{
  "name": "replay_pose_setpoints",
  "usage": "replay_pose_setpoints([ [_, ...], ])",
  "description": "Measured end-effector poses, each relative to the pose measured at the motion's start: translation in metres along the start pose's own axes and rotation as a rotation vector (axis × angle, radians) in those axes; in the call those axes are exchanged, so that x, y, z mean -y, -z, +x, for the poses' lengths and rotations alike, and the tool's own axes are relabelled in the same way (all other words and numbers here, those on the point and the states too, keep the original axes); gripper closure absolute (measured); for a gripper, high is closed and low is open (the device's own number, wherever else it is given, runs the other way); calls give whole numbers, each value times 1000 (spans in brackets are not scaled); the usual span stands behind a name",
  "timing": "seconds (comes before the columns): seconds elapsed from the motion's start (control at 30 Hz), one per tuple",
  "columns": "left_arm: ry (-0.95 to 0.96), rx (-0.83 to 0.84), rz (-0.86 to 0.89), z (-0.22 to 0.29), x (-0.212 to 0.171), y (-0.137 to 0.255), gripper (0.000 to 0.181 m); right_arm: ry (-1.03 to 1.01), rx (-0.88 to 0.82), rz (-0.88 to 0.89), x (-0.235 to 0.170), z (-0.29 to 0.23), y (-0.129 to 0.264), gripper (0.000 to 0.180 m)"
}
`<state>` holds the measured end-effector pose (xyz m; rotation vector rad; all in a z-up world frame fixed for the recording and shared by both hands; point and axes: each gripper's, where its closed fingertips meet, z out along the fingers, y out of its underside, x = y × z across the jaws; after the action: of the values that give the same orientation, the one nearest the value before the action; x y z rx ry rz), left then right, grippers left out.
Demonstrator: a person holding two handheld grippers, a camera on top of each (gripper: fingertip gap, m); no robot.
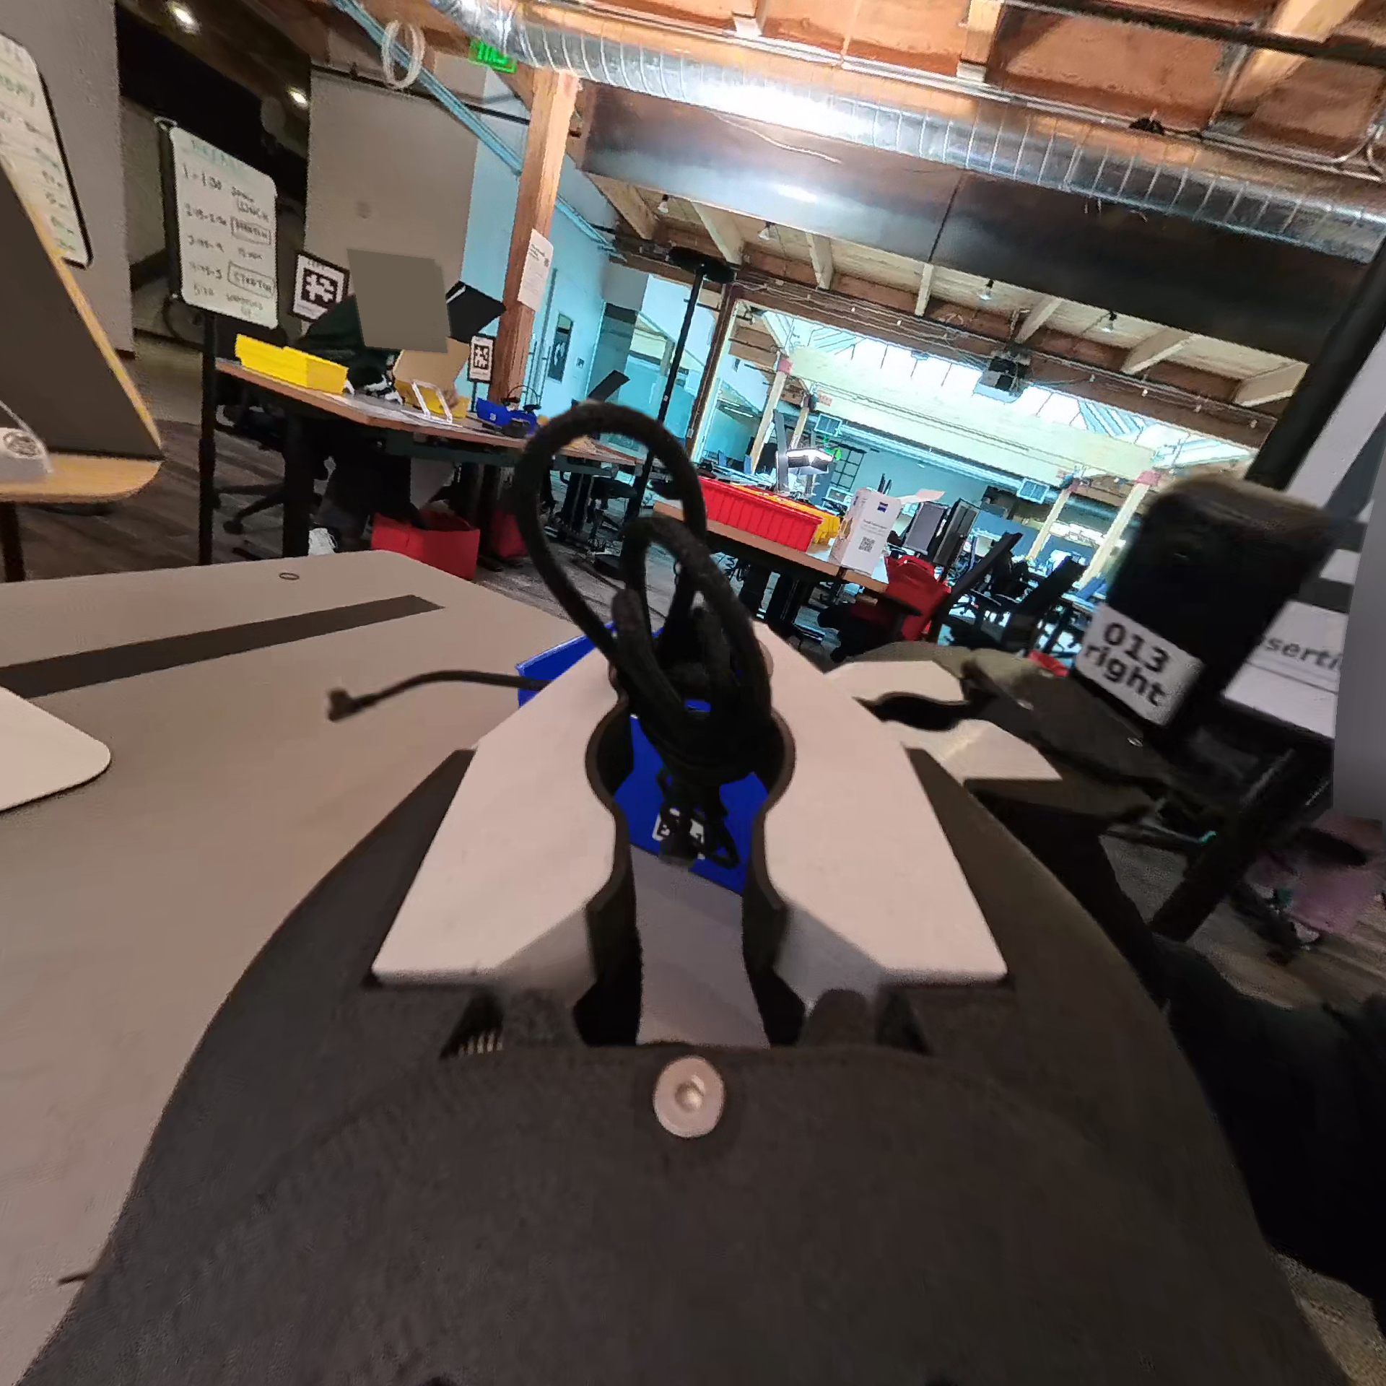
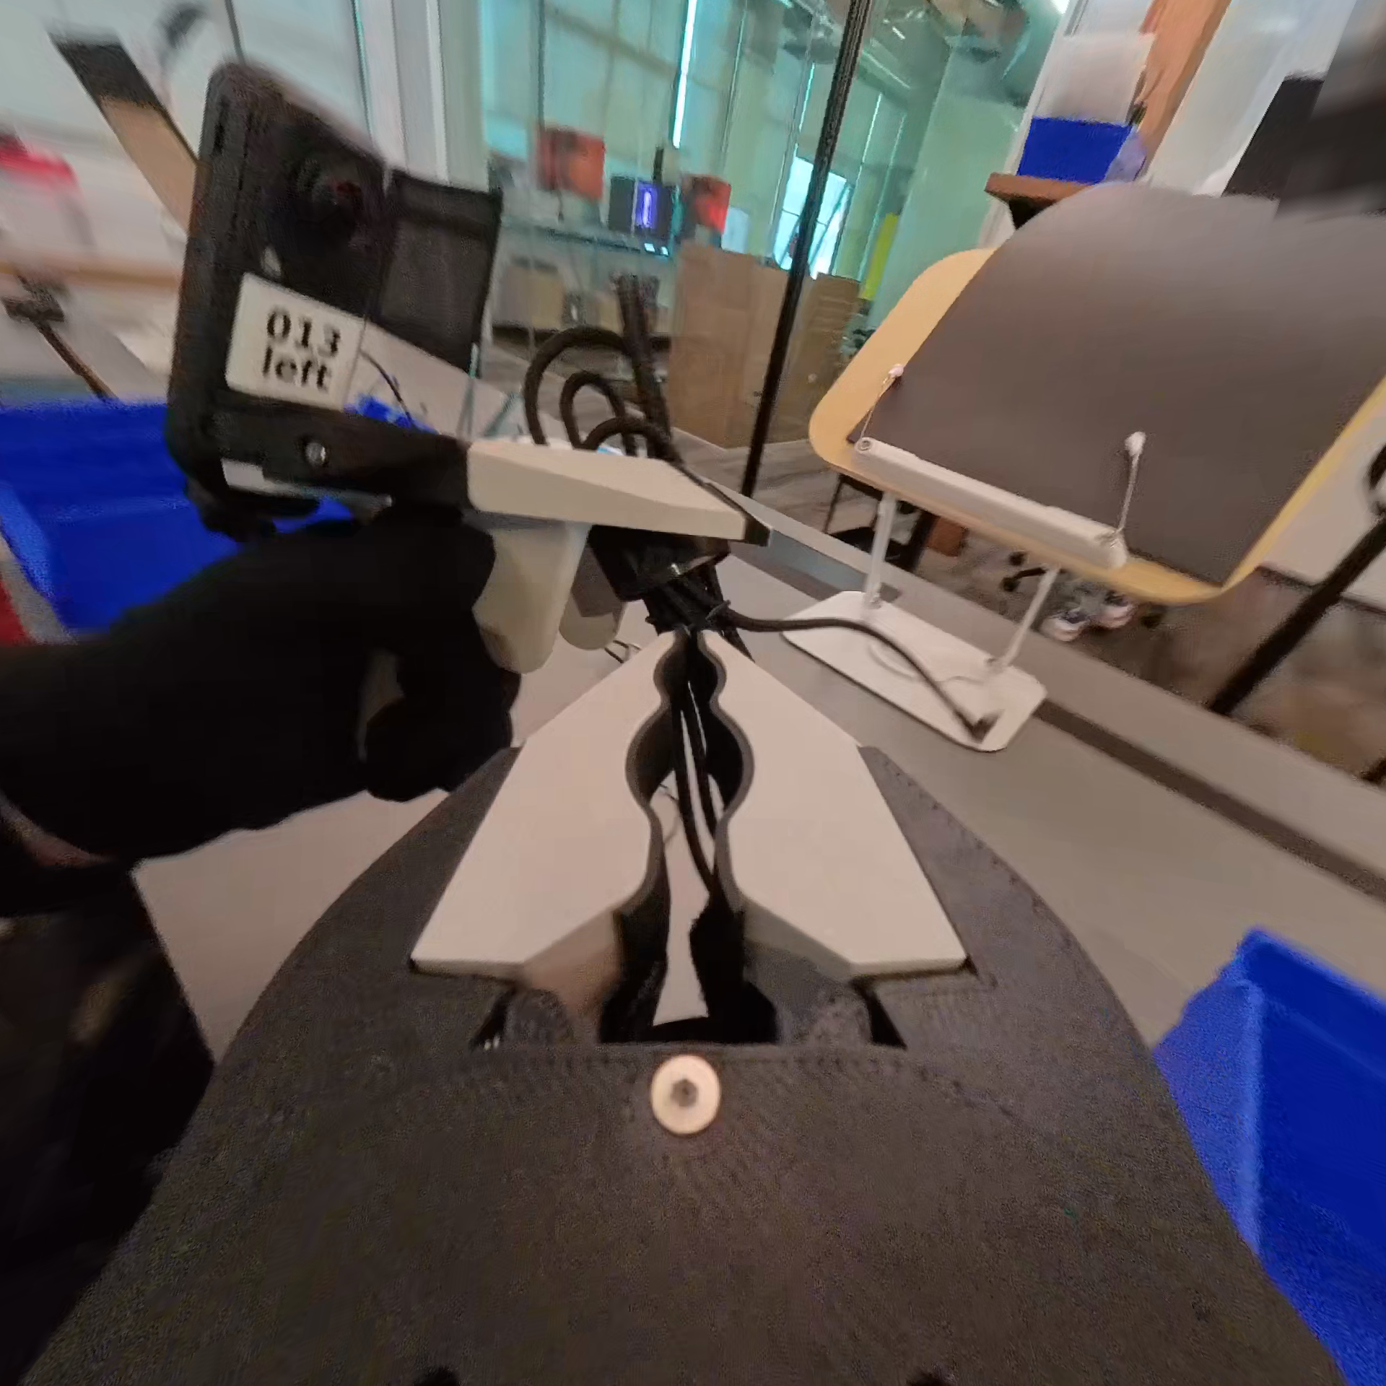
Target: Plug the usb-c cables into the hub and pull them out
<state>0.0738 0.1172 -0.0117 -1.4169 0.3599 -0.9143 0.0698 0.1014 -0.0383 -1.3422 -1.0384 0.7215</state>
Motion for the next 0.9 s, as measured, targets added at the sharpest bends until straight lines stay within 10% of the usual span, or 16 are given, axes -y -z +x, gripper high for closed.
replay_pose_setpoints([
  [0.47,-86,-21,-100,-11,46,37,123,303,-61,-129,-23,10,4,180],
  [0.67,-285,-74,-529,-16,37,-11,137,393,-44,-156,-32,-1,3,180],
  [0.9,-249,-123,-1211,-50,-58,3,151,424,-31,-184,-43,-7,2,180],
])
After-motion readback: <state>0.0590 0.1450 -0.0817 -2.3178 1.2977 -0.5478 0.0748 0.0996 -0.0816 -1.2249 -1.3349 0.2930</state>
